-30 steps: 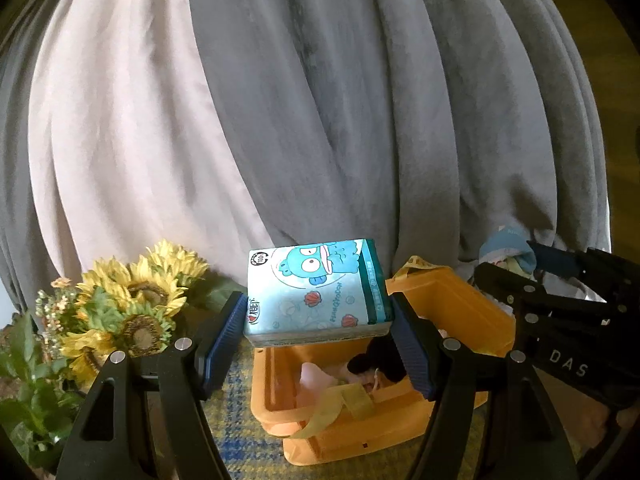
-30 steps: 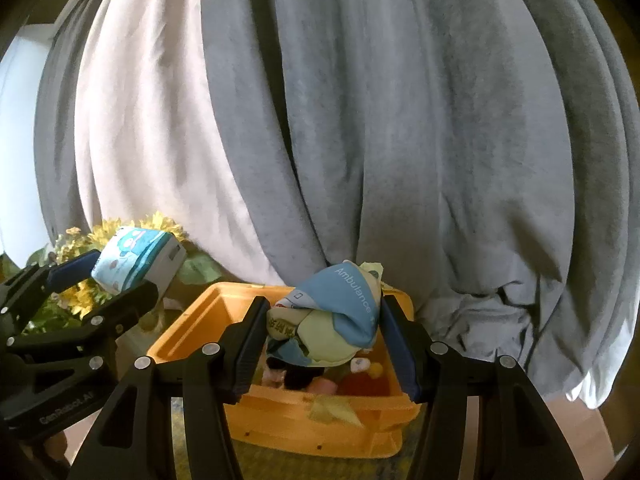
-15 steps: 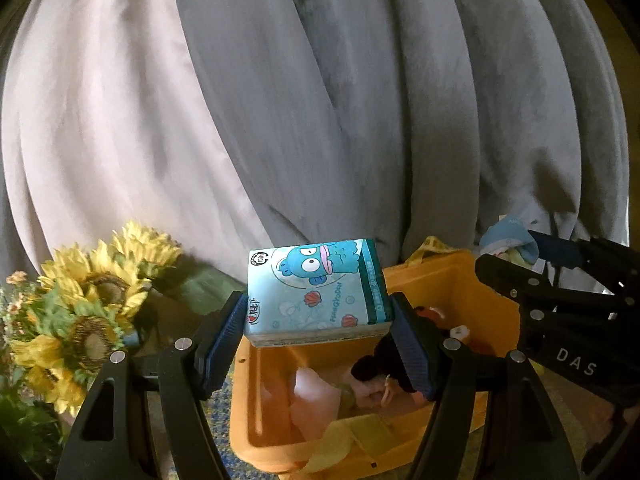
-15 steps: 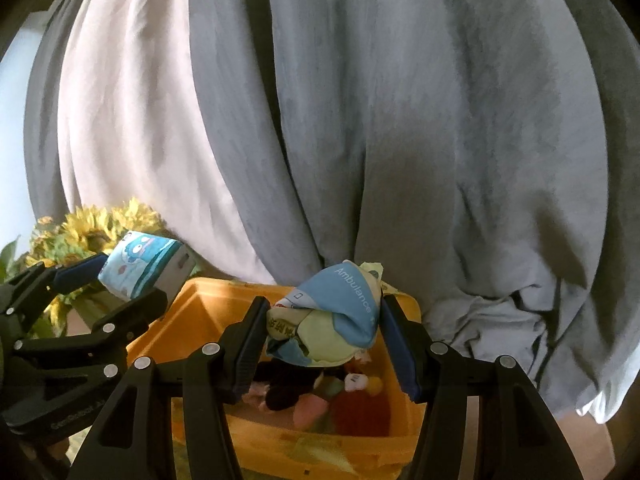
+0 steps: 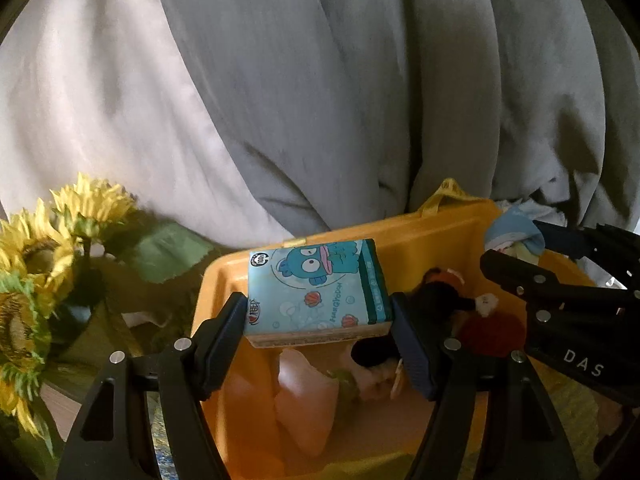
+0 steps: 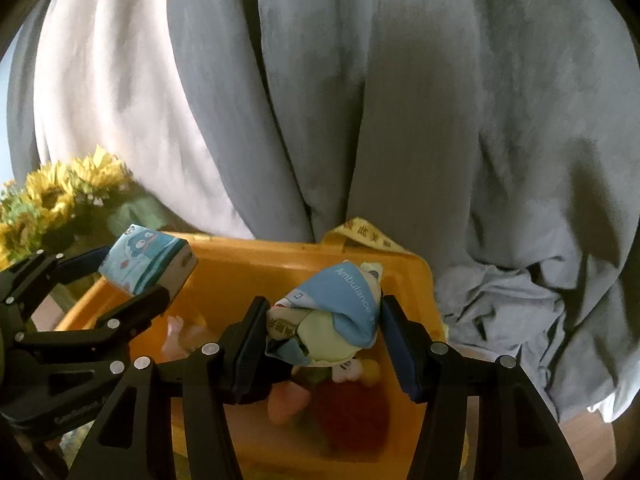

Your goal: Organize soft objects

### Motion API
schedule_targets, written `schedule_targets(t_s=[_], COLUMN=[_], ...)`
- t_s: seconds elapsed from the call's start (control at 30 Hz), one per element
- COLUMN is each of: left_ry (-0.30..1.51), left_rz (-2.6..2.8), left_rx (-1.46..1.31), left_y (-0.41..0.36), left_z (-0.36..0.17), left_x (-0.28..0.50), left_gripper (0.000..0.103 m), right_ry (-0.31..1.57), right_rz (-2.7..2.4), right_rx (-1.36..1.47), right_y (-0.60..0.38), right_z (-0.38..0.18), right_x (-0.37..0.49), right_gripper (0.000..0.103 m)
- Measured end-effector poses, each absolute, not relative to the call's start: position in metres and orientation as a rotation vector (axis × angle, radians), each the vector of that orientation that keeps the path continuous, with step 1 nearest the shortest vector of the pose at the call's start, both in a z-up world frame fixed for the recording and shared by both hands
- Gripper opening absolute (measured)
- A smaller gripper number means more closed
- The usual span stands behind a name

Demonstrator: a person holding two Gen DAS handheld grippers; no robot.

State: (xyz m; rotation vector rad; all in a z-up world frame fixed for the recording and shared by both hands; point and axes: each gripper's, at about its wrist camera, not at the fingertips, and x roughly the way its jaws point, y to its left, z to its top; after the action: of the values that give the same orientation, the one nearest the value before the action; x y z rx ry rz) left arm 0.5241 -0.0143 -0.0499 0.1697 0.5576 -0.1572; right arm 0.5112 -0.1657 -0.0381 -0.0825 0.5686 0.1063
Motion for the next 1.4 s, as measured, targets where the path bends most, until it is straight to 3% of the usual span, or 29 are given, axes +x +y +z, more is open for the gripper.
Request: schedule_targets(t_s=[0.1,0.17,0.23,0.63,0.73,0.97,1.4], left_ry=[0.575,0.574,0.572,0.526,0.512,0.466,0.422], left_rz=[-0.159,-0.15,-0.142,-0.082,-0.064,-0.003,0.021], left_rx=[0.174,0.169,0.163,0.094,0.09,0.087,0.09], left_y=[-0.016,-0.015,-0.013,0.0,0.003,0.01,0.025], left_z=[-0.052,-0.051,-0.049,-0.023,-0.013,0.004,0.03], left_x=[0.527,0.527,0.525,0.491,0.476,0.435,0.346], left_gripper=[0.074,0.081,0.081,0.086,0.092,0.103,0.103], right_ry=[0.599,0.614,0.618,0.577,0.555,0.486,0.425], right_rz=[0.109,0.102,0.084,0.036,0.035,-0.001,-0.036], right_rx=[-0.08,-0.079,-0.072,-0.048,-0.042,-0.061,-0.062], right_y=[-0.167,-0.168,-0.17,-0.173,-0.172,-0.166,-0.158], right_z=[-0.044,-0.046,-0.047,-0.03,-0.02,0.003,0.031], right_x=[0.518,0.521,0.521,0.494,0.479,0.436,0.348], right_gripper=[0.06,0.073,0.077,0.077,0.077,0.089,0.099])
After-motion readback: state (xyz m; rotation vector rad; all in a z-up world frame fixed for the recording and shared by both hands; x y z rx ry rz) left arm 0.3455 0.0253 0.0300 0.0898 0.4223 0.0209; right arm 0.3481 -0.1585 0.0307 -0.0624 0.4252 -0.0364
